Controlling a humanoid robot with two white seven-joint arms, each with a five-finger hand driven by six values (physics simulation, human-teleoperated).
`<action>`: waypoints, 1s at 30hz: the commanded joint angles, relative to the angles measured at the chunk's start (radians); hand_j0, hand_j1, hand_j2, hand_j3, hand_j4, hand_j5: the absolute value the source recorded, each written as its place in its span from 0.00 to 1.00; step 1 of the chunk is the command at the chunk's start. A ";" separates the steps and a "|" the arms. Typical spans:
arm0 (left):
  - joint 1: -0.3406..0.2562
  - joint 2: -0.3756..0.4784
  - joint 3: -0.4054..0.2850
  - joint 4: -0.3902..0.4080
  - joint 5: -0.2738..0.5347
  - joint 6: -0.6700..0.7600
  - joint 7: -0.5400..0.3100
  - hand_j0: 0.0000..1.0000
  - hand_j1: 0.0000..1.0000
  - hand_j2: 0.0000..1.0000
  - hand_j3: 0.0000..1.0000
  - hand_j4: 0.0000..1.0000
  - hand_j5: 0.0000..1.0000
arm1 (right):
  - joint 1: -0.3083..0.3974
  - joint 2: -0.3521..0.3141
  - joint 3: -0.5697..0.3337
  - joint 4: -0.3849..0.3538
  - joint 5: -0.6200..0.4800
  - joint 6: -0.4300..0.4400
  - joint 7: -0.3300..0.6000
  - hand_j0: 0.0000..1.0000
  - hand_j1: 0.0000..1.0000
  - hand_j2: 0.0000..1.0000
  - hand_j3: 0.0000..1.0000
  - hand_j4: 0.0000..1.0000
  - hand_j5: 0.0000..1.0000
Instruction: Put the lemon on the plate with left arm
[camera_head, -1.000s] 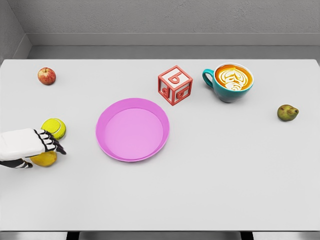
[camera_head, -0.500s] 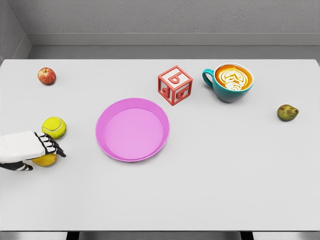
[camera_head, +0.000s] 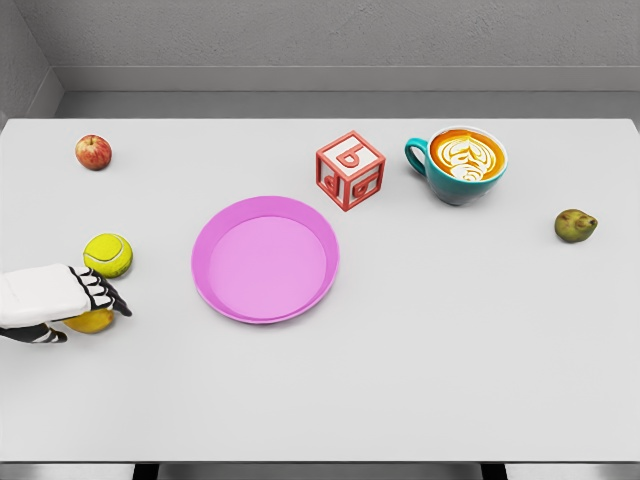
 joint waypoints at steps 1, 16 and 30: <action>0.000 0.001 0.000 0.003 0.006 0.001 0.000 0.83 0.83 0.83 0.83 0.83 0.83 | 0.000 0.000 0.000 0.000 0.000 0.000 0.000 1.00 1.00 1.00 1.00 1.00 1.00; 0.000 -0.012 0.000 0.028 0.006 0.001 0.000 0.69 0.69 0.69 0.69 0.69 0.69 | 0.000 0.000 0.000 0.001 0.000 0.000 0.000 1.00 1.00 1.00 1.00 1.00 1.00; 0.006 -0.012 0.000 0.026 0.006 0.001 -0.001 0.53 0.53 0.53 0.53 0.53 0.53 | 0.000 0.000 0.000 0.001 0.000 0.000 0.000 1.00 1.00 1.00 1.00 1.00 1.00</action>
